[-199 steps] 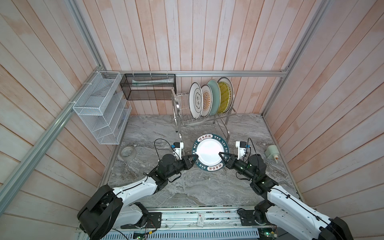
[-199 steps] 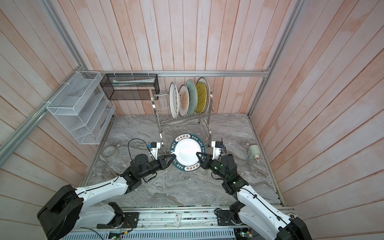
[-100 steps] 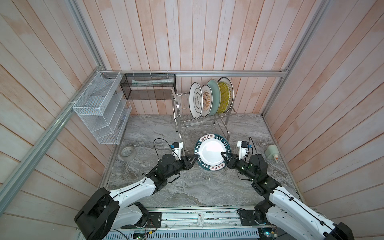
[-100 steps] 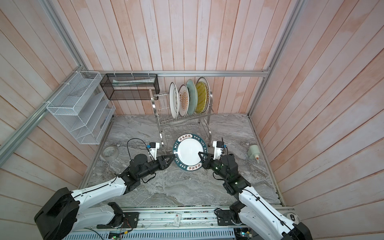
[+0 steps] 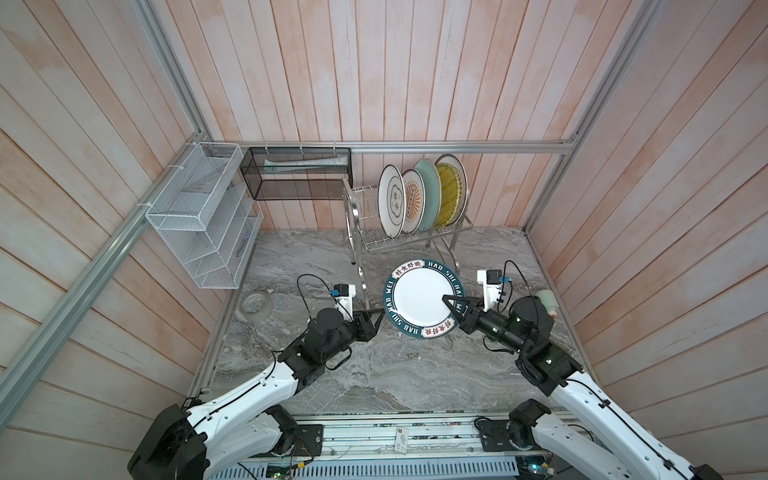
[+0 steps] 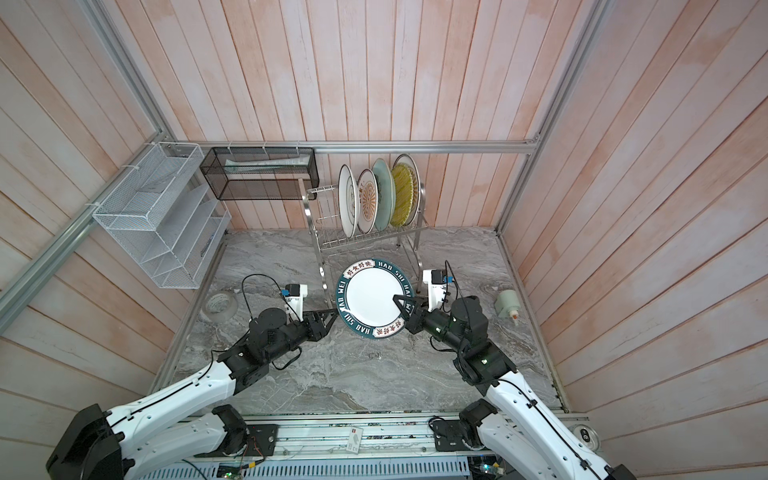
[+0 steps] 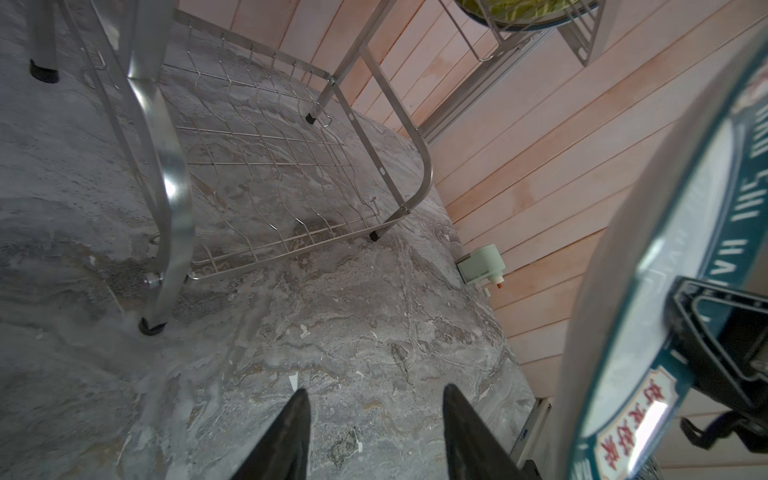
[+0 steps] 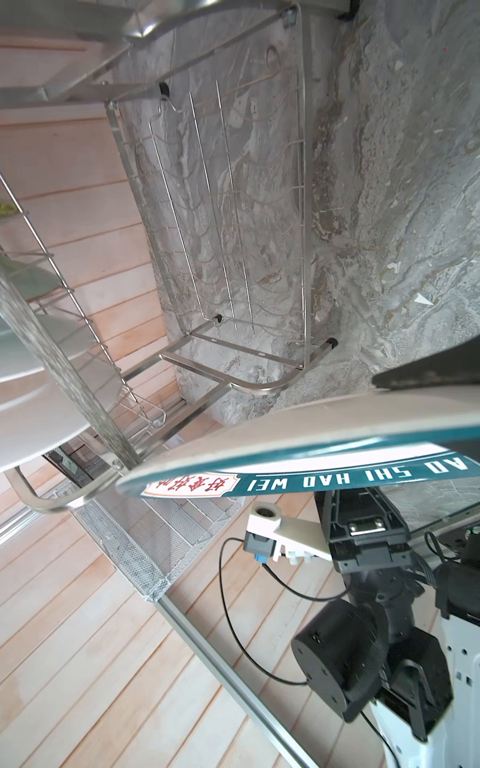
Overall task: Load the plates into the dish rack
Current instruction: 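Open the left gripper and carry the upright plate toward the rack with the right gripper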
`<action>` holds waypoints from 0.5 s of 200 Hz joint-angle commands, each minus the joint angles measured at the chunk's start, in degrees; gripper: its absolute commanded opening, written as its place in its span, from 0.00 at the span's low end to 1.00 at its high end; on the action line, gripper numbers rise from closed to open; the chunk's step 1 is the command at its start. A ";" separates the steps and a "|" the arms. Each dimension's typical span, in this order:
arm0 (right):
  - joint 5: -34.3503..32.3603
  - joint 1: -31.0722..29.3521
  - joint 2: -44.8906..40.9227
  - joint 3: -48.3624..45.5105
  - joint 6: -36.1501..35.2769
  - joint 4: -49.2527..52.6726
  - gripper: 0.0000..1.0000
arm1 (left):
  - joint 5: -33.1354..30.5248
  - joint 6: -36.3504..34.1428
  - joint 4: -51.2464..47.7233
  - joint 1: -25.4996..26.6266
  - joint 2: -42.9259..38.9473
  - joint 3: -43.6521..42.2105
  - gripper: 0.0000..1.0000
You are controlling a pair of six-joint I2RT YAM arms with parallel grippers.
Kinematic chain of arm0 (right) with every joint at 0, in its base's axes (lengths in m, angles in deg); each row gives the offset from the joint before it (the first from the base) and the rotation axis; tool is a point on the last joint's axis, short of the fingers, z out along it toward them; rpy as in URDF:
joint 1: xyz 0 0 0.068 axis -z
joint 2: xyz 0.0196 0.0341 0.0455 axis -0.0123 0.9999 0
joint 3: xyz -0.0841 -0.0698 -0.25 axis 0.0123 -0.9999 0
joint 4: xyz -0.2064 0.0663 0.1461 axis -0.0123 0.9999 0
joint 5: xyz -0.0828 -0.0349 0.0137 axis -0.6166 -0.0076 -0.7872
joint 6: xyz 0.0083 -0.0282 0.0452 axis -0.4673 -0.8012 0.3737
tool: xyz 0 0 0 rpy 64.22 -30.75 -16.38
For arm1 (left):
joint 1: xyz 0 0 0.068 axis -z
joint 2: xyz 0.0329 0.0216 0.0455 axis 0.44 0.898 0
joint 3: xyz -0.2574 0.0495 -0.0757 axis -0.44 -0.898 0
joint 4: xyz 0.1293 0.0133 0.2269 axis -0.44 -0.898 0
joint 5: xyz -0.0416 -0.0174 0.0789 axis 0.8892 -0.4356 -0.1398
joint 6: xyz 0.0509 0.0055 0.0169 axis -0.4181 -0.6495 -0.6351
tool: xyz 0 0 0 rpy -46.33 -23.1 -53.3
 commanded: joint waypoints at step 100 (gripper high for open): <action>-1.22 -1.23 9.75 18.37 -2.07 -8.03 0.00 | -3.03 -3.07 -7.16 0.15 -5.59 -0.07 0.53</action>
